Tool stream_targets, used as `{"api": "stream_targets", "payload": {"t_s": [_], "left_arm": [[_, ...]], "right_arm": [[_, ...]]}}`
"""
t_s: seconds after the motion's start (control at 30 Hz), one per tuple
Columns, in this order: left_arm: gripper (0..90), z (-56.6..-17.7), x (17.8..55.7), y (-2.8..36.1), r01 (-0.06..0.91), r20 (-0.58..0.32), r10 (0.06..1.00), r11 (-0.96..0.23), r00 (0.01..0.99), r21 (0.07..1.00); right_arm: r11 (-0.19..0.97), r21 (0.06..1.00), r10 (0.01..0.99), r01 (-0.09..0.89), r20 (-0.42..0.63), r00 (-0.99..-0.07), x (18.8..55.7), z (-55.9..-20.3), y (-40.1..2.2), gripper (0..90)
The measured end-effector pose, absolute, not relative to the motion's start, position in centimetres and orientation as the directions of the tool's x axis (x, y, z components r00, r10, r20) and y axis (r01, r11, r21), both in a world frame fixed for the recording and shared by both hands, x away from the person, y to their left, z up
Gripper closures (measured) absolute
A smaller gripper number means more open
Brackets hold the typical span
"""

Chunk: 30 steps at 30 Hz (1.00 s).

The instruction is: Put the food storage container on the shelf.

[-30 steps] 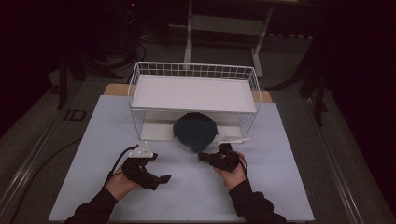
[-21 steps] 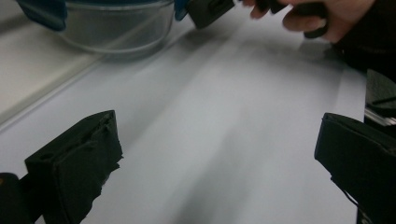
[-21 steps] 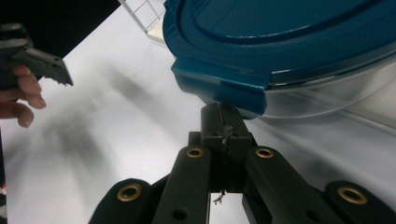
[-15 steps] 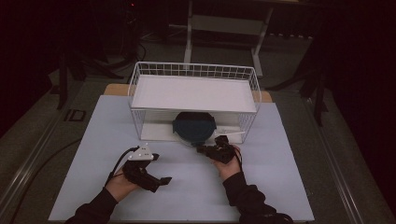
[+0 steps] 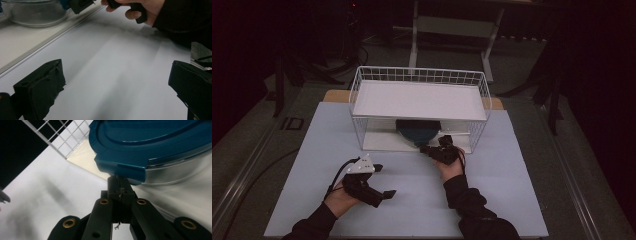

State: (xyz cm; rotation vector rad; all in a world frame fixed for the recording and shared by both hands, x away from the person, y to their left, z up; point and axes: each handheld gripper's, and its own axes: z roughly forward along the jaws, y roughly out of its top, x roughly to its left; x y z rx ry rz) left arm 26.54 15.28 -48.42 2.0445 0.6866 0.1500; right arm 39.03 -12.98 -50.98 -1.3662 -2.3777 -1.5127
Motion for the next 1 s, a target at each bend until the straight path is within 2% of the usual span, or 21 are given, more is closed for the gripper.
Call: {"api": "stream_targets", "payload": {"t_s": [0.1,0.23,0.3,0.4,0.43,0.53,0.67,1.0], "left_arm": [[0.3,-48.4,26.5,15.4,0.414,-0.164,0.529,-0.397,0.833,0.819],[0.4,-48.4,26.3,15.5,0.414,-0.166,0.527,-0.397,0.834,0.819],[0.4,-48.2,26.2,15.5,0.412,-0.162,0.534,-0.390,0.830,0.824],[0.4,-48.0,25.9,15.7,0.407,-0.158,0.537,-0.383,0.829,0.829],[0.3,-47.9,25.8,15.7,0.406,-0.160,0.536,-0.380,0.829,0.831],[0.4,-47.9,25.6,15.8,0.408,-0.164,0.534,-0.378,0.830,0.831],[0.4,-48.0,25.3,15.8,0.415,-0.172,0.533,-0.379,0.829,0.827],[0.4,-48.1,24.9,16.0,0.414,-0.178,0.525,-0.375,0.832,0.829]], "right_arm": [[0.151,0.734,0.661,0.663,0.424,-0.620,38.9,-51.0,-12.7,89.2],[0.165,0.744,0.633,0.648,0.424,-0.648,38.5,-50.7,-12.6,76.8],[0.170,0.756,0.618,0.632,0.418,-0.666,38.0,-50.5,-12.7,66.2],[0.177,0.771,0.616,0.612,0.398,-0.680,37.3,-50.2,-13.0,45.8],[0.182,0.779,0.618,0.600,0.385,-0.686,37.0,-50.2,-13.2,36.2],[0.171,0.792,0.611,0.586,0.381,-0.693,36.4,-50.4,-14.0,22.3],[0.187,0.804,0.597,0.564,0.364,-0.715,35.5,-50.5,-15.1,17.2],[0.194,0.819,0.589,0.541,0.344,-0.731,33.4,-50.8,-18.0,16.2]]}}
